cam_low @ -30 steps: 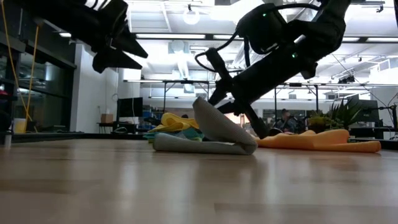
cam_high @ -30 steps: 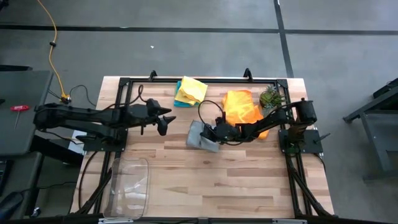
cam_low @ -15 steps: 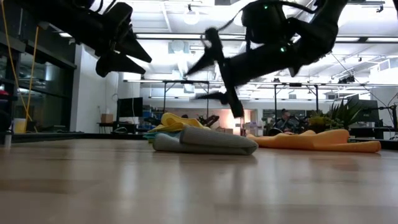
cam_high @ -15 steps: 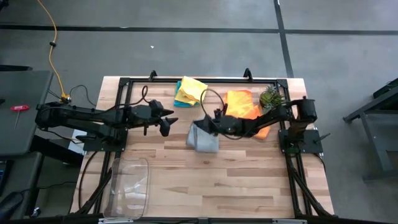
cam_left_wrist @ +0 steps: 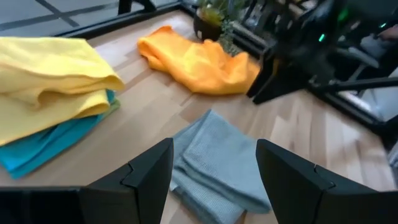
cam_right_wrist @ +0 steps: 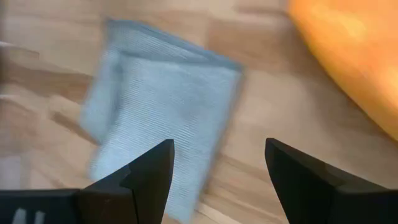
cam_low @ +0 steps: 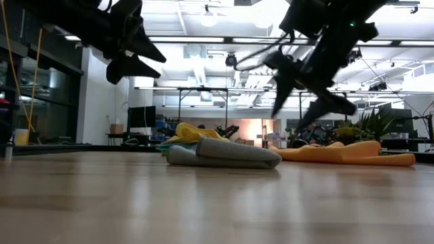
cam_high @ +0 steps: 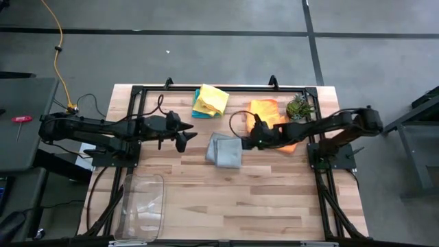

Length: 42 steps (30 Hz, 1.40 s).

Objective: Fold microfiber towels
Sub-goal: Stack the gray microfiber towel on the folded microfiber towels

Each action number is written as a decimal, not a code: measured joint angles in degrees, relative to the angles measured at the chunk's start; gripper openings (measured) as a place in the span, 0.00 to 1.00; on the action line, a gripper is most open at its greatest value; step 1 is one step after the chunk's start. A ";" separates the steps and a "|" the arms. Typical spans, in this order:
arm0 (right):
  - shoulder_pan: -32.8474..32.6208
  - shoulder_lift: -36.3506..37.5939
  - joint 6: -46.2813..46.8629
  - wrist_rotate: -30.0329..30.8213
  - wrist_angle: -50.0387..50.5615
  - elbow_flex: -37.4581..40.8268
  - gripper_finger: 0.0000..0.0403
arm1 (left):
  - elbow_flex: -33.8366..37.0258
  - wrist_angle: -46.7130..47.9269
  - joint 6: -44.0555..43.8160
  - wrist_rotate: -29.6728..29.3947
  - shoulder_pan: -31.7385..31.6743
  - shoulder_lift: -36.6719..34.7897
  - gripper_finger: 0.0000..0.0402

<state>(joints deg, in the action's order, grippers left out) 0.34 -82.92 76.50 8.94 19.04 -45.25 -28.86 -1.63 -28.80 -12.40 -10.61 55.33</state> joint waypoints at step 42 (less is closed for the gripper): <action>-3.44 -19.68 9.18 4.80 -13.63 -4.49 0.15 | -25.38 6.45 27.04 -3.98 3.65 -11.64 0.54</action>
<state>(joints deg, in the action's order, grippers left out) -3.10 -102.59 85.68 13.75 5.41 -49.74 -54.24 4.82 -1.76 -16.37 -6.96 43.69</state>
